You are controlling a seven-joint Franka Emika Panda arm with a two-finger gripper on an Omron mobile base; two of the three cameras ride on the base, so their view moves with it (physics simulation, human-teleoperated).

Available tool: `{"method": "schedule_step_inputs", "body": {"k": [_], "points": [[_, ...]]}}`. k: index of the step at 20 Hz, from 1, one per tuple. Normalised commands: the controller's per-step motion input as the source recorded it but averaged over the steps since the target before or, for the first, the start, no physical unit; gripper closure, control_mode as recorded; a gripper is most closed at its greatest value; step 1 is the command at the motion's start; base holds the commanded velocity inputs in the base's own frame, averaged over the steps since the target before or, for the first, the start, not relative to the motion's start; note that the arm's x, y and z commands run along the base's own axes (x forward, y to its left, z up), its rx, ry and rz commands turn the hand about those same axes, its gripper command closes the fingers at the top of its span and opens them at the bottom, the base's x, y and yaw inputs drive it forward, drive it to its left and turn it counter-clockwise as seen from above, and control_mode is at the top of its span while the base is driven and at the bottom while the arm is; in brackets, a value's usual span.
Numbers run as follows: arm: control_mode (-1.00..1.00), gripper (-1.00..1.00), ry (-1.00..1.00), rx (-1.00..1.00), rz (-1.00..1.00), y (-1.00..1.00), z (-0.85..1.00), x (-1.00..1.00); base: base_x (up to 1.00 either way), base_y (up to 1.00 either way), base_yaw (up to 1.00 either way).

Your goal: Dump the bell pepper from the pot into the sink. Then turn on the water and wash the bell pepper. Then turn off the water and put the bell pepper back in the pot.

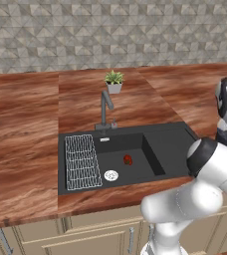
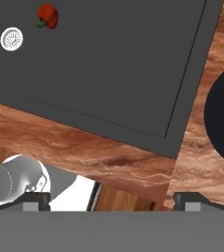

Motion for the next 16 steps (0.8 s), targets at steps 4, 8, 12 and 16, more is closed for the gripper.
{"method": "schedule_step_inputs", "body": {"k": [4,8,12,16], "points": [[-1.00,-1.00,-0.02,0.09,-0.15,0.59,0.14,0.00,0.00,0.00,0.00],[-1.00,-1.00,-0.10,0.01,-0.15,0.64,0.00,0.00,0.00,0.00,0.00],[-1.00,-1.00,-0.14,0.00,-0.17,0.68,0.00,0.00,0.00,0.00,0.00],[-1.00,-1.00,-0.12,0.00,-0.18,0.71,0.00,0.00,0.00,0.00,0.00]]}}
